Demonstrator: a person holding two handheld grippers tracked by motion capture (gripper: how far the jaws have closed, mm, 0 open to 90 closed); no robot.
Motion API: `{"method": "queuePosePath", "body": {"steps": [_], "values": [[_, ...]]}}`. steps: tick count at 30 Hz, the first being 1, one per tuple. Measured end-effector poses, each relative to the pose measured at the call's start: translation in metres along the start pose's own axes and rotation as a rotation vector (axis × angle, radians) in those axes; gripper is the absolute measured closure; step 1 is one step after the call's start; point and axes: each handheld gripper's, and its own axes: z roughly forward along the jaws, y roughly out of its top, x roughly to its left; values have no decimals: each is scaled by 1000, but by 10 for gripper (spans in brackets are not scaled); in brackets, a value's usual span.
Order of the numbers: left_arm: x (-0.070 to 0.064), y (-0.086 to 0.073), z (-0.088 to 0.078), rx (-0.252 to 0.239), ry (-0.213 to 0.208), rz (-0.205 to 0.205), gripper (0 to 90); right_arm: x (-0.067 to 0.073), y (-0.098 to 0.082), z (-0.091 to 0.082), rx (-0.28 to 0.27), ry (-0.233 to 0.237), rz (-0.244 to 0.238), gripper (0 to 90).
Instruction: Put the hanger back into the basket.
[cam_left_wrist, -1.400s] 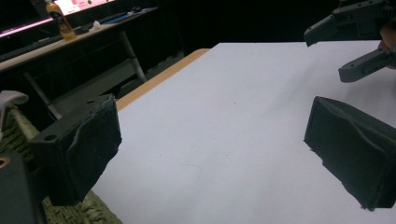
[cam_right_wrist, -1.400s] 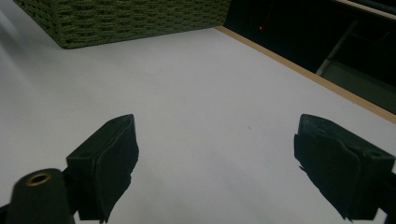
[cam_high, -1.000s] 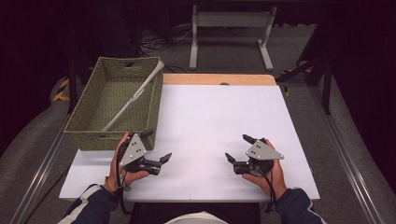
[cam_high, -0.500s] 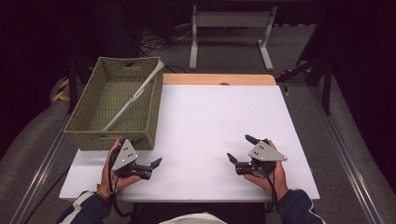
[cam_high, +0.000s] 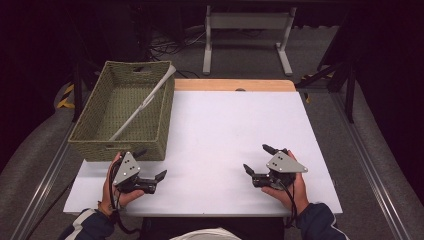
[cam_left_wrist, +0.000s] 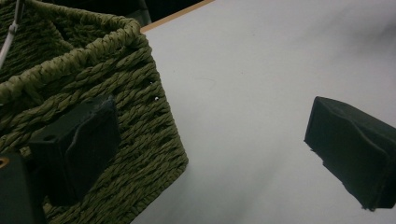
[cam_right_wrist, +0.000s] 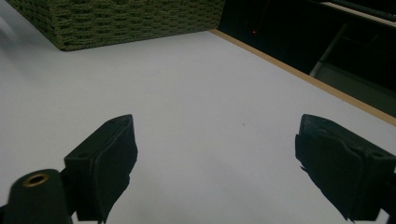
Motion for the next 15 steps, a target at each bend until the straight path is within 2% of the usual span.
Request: {"method": "queuePosePath", "body": {"steps": [3,4,7,8,15], "values": [[0,0,0,-3,-2,2,41,1,0,0,1,3,-5,132],[-1,0,0,-7,-7,-10,41,2,0,1,4,7,-8,132],[-2,1,-2,-5,-10,7,41,5,1,2,11,17,-13,133],[-3,1,-2,-16,-15,-4,41,6,2,2,13,18,-16,133],[-2,1,0,-17,-36,-7,41,7,3,2,11,19,-20,133]]}}
